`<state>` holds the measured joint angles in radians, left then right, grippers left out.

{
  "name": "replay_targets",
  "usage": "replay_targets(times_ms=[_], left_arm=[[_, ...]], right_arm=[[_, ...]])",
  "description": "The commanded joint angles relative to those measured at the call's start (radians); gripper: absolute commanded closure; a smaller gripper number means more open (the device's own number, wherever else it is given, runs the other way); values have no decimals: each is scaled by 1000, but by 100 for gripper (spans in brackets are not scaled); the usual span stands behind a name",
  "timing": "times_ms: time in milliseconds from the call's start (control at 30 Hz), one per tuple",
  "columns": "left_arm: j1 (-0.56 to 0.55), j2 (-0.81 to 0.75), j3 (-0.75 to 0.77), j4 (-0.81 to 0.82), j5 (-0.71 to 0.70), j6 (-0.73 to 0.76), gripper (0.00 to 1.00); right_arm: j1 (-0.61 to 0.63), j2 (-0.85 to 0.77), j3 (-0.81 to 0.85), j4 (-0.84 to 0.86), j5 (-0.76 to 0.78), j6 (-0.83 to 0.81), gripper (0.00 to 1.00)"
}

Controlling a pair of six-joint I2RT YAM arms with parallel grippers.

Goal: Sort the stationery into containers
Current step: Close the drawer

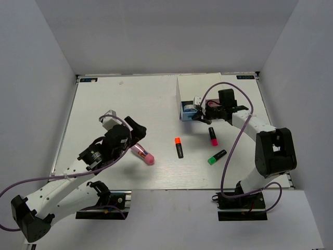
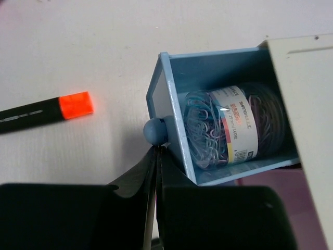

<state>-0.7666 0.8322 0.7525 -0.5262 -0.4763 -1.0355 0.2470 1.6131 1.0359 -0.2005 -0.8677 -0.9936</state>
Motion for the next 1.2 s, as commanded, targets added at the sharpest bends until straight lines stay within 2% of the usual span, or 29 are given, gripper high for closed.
replay_targets(times_ms=[0,200,367,667,933,967,1033,1067,1100,1133,1167], left_arm=[[4,-24,-39,-98,-41,-182,0],[4,-25,-71,-98,-10,-281,0],[4,11,-81,-89,11,-322,0],[4,42,-91,-67,44,-340,0],[4,42,-111,-49,53,-359,0],[4,42,-120,-49,62,-359,0],[4,42,-120,-49,62,-368,0],[4,42,-130,-38,62,-368,0],[4,42,-130,-38,62,-368,0],[4,42,-130,-38,62,-368,0],[4,42,-139,-29,62,-368,0]], right_arm=[[24,8,21,159,111,79,96],[55,30,24,323,239,163,96],[78,48,33,378,317,202,93],[107,71,33,435,430,240,73],[104,9,-2,403,386,240,71],[103,-7,-58,420,372,245,69],[100,-111,-126,475,365,254,56],[98,-140,-246,577,365,285,44],[95,-210,-282,617,418,320,32],[94,-225,-336,651,444,425,17],[92,-234,-347,668,464,472,16]])
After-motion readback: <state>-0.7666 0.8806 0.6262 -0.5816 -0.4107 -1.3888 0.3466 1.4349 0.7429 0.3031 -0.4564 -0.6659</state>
